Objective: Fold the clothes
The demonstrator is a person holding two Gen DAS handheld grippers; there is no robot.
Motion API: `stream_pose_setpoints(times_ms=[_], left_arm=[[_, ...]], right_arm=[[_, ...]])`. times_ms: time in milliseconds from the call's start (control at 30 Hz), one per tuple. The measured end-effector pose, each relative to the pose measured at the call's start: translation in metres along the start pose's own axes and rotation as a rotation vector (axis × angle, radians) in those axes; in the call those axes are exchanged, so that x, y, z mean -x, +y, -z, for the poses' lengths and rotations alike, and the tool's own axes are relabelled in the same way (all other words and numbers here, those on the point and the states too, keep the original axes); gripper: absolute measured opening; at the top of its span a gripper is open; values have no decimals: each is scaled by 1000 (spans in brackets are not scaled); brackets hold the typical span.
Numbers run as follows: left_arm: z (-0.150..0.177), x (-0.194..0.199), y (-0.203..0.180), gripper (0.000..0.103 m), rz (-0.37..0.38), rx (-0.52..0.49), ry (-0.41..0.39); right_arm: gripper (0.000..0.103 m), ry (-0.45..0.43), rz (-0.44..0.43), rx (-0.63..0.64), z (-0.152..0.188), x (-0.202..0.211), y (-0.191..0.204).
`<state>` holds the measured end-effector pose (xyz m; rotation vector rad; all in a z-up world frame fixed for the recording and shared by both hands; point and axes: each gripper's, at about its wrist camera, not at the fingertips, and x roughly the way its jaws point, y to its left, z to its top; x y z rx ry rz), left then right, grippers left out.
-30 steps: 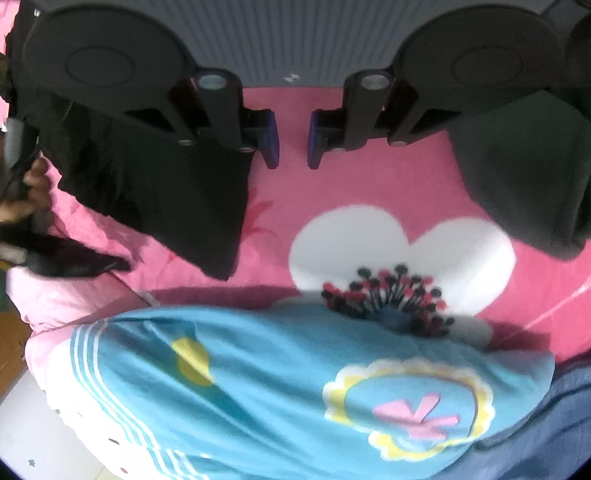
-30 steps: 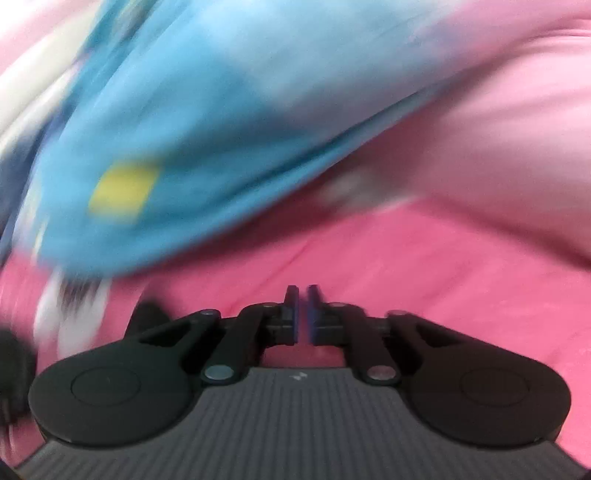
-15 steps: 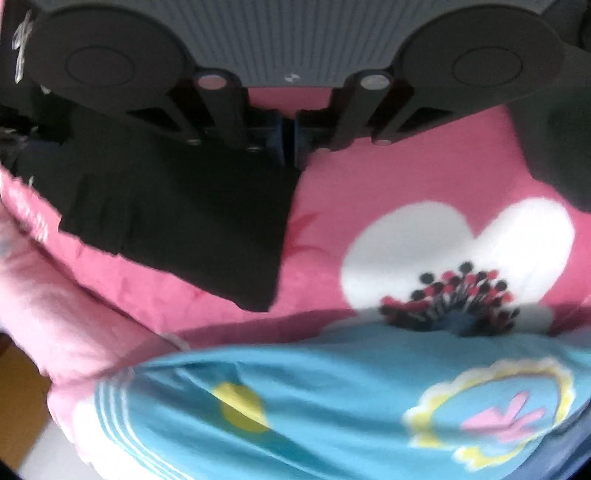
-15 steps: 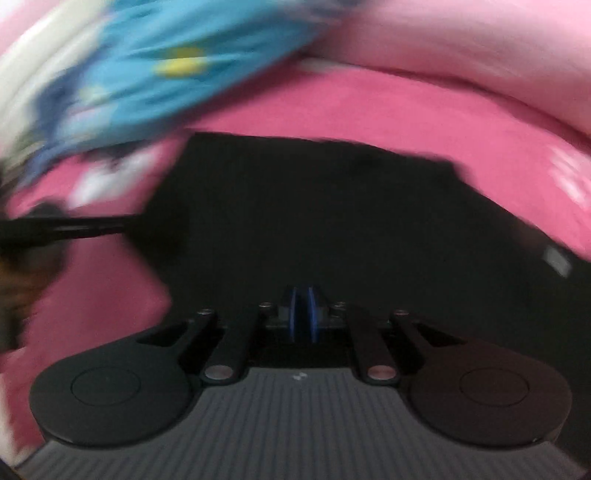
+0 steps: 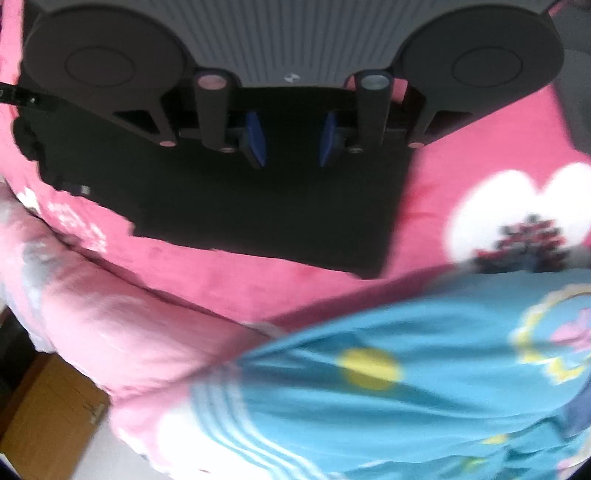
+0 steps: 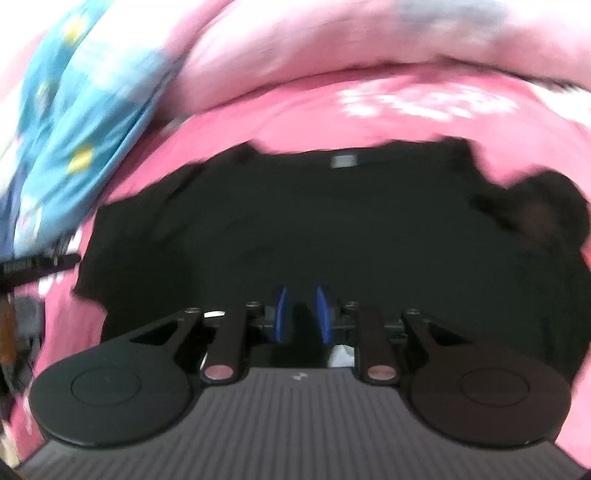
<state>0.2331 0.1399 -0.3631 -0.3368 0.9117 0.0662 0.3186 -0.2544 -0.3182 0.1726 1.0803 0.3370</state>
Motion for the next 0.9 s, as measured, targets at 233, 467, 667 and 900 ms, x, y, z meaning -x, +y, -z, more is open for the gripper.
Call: stream_pose_setpoints(times_ms=[233, 467, 667, 900], left_arm=[[7, -19, -107, 36, 117, -80, 34], [21, -49, -221, 36, 285, -155, 105], [29, -77, -308, 36, 407, -222, 163], [33, -97, -326, 36, 406, -227, 205]], right_arm=[[40, -131, 129, -134, -4, 54, -94], [49, -101, 127, -249, -24, 41, -184], [49, -140, 9, -354, -24, 29, -218], [2, -154, -97, -234, -36, 18, -209]])
